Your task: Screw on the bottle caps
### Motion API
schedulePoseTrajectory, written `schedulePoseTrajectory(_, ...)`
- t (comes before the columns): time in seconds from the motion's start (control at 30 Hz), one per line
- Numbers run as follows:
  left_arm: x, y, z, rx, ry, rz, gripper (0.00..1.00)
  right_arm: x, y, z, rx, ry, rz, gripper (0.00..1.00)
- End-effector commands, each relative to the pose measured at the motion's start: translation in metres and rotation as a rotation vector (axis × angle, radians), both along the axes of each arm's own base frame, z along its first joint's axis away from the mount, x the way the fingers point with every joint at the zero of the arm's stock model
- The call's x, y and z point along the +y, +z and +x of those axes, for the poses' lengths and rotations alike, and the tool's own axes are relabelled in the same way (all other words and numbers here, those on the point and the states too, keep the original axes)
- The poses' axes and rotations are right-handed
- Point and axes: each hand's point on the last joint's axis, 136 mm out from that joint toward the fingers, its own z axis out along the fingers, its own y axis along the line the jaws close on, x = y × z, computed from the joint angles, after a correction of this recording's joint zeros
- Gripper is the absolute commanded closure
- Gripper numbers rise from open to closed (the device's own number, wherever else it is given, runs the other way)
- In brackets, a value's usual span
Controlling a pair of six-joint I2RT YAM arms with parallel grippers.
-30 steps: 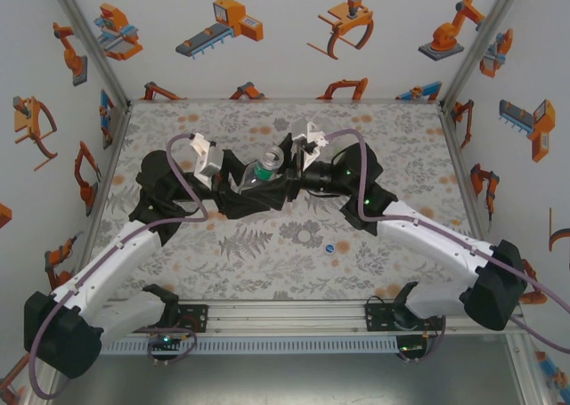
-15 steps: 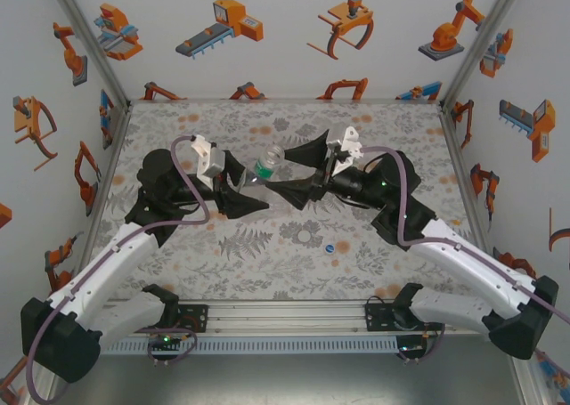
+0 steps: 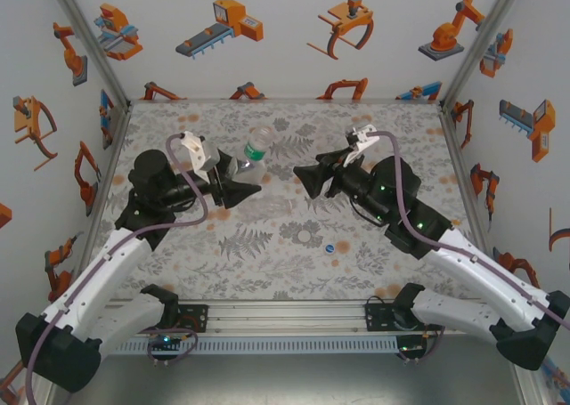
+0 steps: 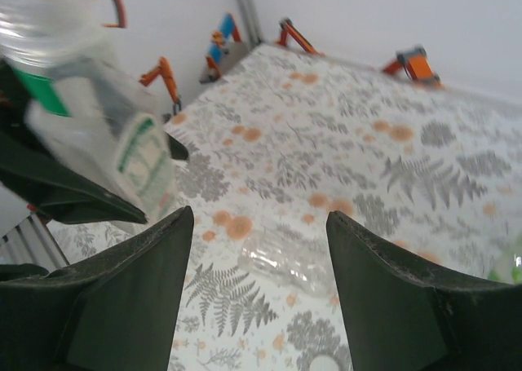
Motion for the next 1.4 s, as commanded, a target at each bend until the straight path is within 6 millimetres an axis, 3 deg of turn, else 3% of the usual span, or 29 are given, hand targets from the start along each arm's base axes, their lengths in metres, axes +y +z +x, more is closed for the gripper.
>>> schedulePoseTrajectory(0.0,0.008,0.009,0.006,-0.063,0.072,0.013,1.0,-0.016,-0.037,0.015,0.19,-0.142,-0.019,0.39)
schedulePoseTrajectory(0.2,0.01,0.005,0.009,-0.073,0.102,0.038,1.0,-0.019,-0.091,0.022,0.372,-0.214,-0.182,0.4)
schedulePoseTrajectory(0.5,0.006,0.0,0.0,-0.101,0.075,0.085,1.0,-0.01,-0.15,0.025,0.57,-0.231,-0.38,0.44)
schedulePoseTrajectory(0.8,0.004,-0.003,0.0,-0.092,0.074,0.106,1.0,0.016,-0.213,0.019,0.743,-0.192,-0.419,0.51)
schedulePoseTrajectory(1.17,0.003,-0.003,0.0,-0.088,0.072,0.111,1.0,0.028,-0.271,0.013,0.872,-0.21,-0.542,0.52)
schedulePoseTrajectory(1.37,0.004,-0.003,0.001,-0.087,0.075,0.111,1.0,0.02,-0.294,0.01,0.899,-0.235,-0.608,0.52)
